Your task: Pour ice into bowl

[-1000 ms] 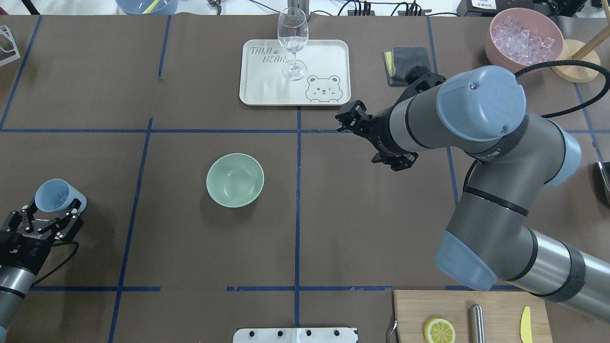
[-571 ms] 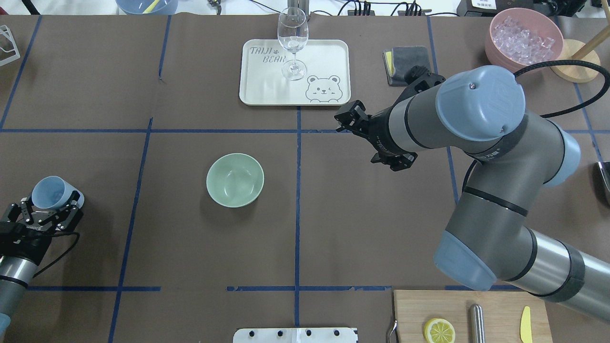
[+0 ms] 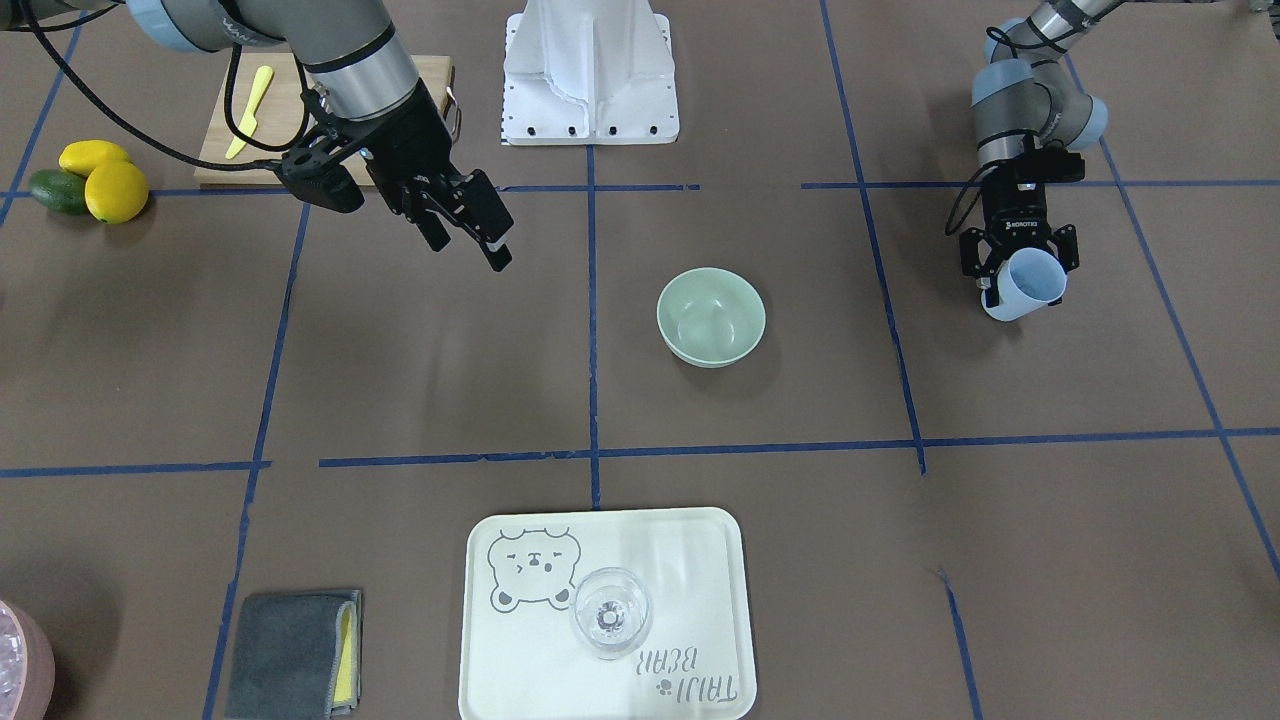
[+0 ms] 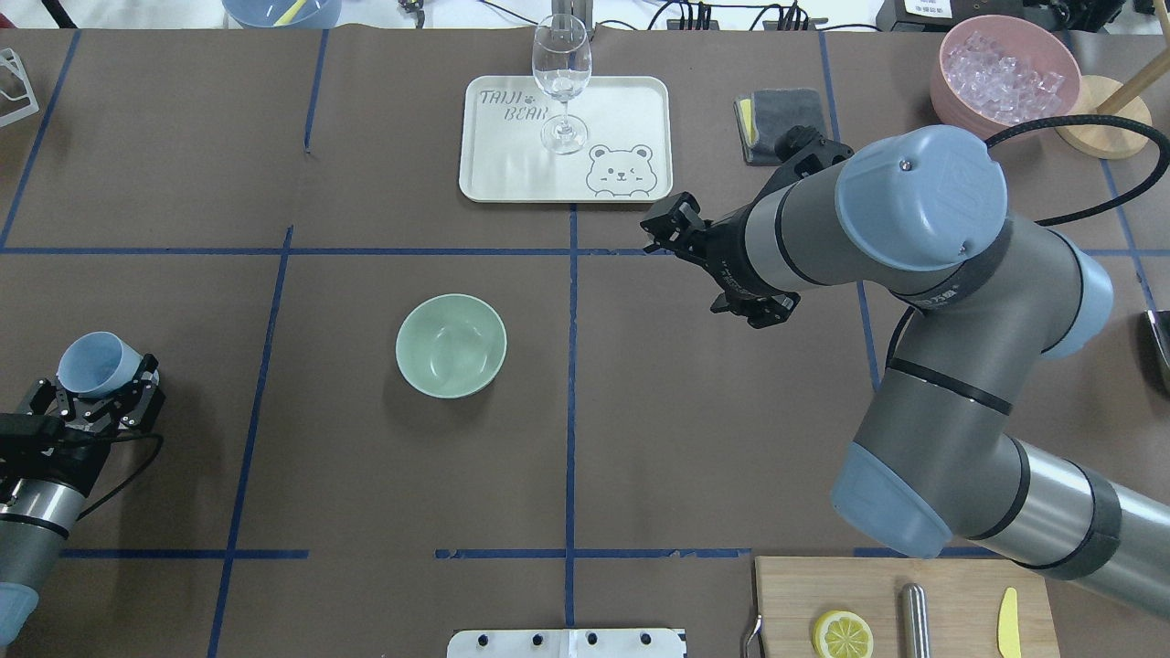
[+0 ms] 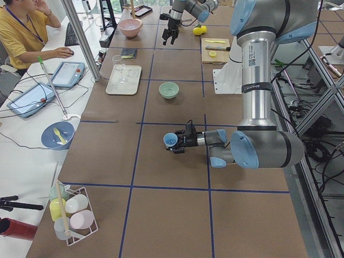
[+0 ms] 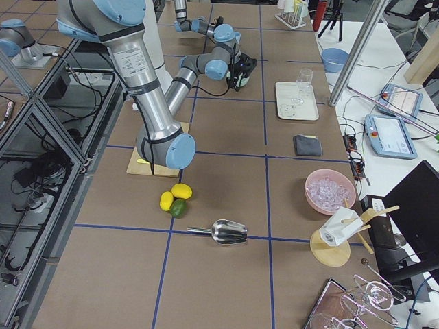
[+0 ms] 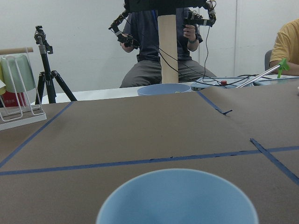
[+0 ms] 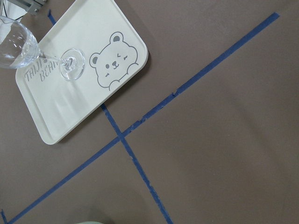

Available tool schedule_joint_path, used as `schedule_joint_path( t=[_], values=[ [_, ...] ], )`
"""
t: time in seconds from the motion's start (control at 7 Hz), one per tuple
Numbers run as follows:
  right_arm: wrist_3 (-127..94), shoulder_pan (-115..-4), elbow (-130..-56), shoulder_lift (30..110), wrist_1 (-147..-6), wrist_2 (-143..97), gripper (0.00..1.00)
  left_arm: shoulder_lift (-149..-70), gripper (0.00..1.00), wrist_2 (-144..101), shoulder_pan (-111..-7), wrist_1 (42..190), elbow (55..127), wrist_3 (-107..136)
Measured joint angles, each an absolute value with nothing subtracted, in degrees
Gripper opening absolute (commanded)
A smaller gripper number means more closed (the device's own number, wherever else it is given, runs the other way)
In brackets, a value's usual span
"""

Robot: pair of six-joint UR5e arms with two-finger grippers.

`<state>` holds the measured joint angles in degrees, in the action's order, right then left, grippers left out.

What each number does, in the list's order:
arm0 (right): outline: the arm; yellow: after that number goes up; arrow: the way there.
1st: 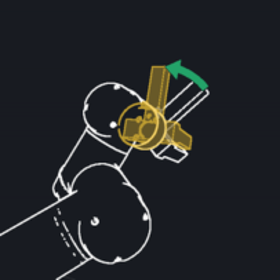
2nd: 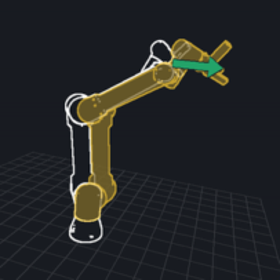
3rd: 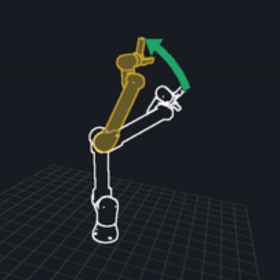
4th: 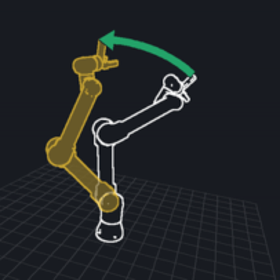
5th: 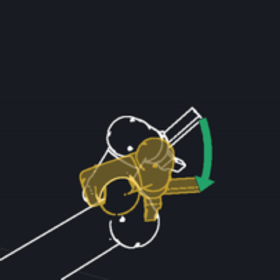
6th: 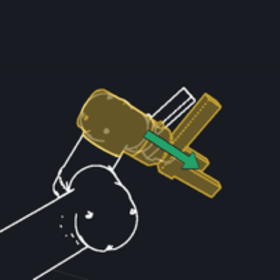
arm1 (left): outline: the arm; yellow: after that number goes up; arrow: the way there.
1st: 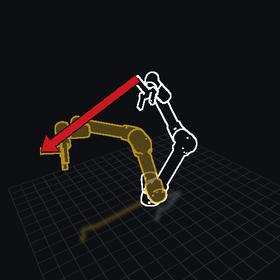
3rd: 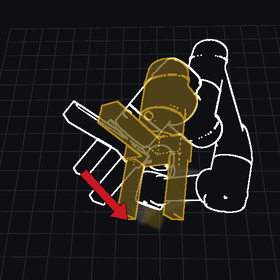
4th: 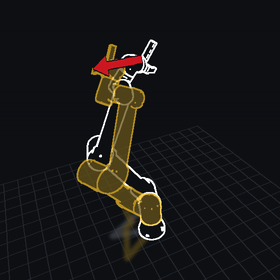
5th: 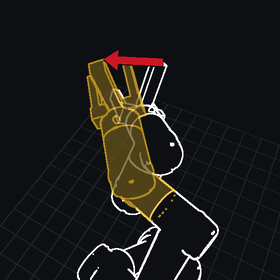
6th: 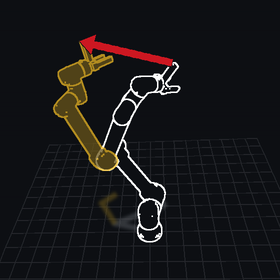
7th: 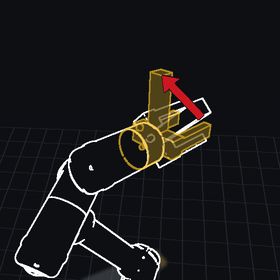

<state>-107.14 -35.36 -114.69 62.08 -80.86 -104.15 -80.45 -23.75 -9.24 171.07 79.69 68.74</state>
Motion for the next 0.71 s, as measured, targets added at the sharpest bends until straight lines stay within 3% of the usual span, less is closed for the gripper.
schedule_joint_path(
  t=[0.71],
  values=[
    [-107.14, -35.64, -115.02, 62.07, -80.86, -104.31, 1.00, -81.49, 0.00, -28.97, -11.16, 178.94, 83.70, 54.33]
  ],
)
